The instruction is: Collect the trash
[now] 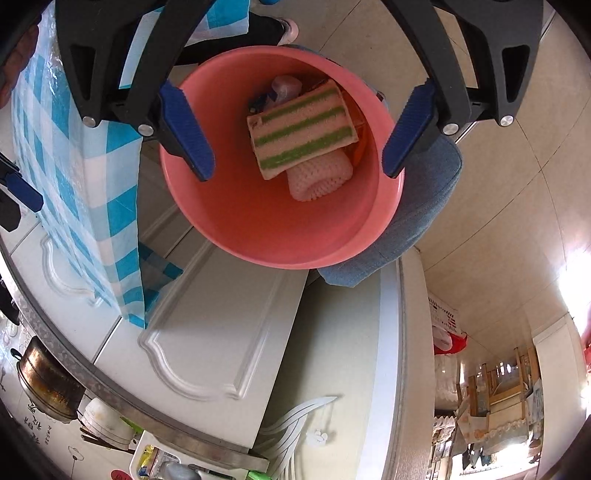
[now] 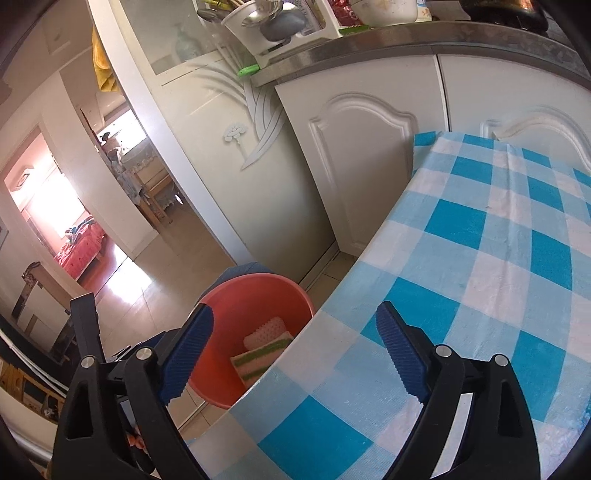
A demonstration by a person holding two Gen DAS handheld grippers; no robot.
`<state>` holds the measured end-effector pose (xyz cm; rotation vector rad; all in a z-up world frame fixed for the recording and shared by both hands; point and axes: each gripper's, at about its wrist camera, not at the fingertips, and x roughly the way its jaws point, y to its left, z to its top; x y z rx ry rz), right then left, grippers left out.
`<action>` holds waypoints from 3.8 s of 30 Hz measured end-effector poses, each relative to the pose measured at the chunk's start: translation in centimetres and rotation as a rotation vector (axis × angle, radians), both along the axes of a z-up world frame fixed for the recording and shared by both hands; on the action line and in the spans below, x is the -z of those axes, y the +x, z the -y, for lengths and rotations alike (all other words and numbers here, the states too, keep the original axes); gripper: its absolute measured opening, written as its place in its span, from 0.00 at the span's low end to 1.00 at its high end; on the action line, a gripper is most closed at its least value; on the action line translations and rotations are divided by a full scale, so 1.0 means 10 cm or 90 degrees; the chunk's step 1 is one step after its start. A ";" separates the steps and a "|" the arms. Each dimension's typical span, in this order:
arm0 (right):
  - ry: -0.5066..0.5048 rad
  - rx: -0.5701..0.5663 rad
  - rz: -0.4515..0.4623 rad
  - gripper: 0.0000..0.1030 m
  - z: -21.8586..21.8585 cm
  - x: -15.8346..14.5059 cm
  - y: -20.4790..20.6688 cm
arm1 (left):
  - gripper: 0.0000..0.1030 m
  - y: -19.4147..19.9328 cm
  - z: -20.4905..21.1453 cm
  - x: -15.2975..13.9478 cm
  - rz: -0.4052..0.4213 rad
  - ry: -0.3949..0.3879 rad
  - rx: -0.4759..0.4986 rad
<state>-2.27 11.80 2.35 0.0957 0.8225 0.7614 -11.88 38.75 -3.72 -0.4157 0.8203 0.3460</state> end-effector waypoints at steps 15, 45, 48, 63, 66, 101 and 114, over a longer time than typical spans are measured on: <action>-0.012 0.038 0.013 0.90 0.29 -0.03 -0.08 | 0.91 -0.01 0.28 -0.26 0.009 0.081 0.023; -0.087 0.293 0.208 0.91 2.01 -0.72 -0.76 | 0.96 0.01 2.13 -1.40 0.155 0.163 0.223; -0.096 0.322 0.234 0.91 2.19 -0.83 -0.91 | 0.96 0.01 2.36 -1.51 0.165 0.160 0.252; -0.098 0.438 0.352 0.92 2.76 -1.38 -1.58 | 0.96 -0.24 3.11 -2.12 0.259 0.177 0.318; -0.085 0.451 0.370 0.93 2.82 -1.47 -1.70 | 0.96 -0.29 3.17 -2.24 0.276 0.178 0.321; -0.072 0.558 0.476 0.95 3.16 -1.98 -2.49 | 0.96 -0.80 3.46 -2.62 0.344 0.201 0.365; -0.082 0.581 0.489 0.95 3.18 -2.02 -2.57 | 0.96 -0.82 3.50 -2.60 0.346 0.193 0.382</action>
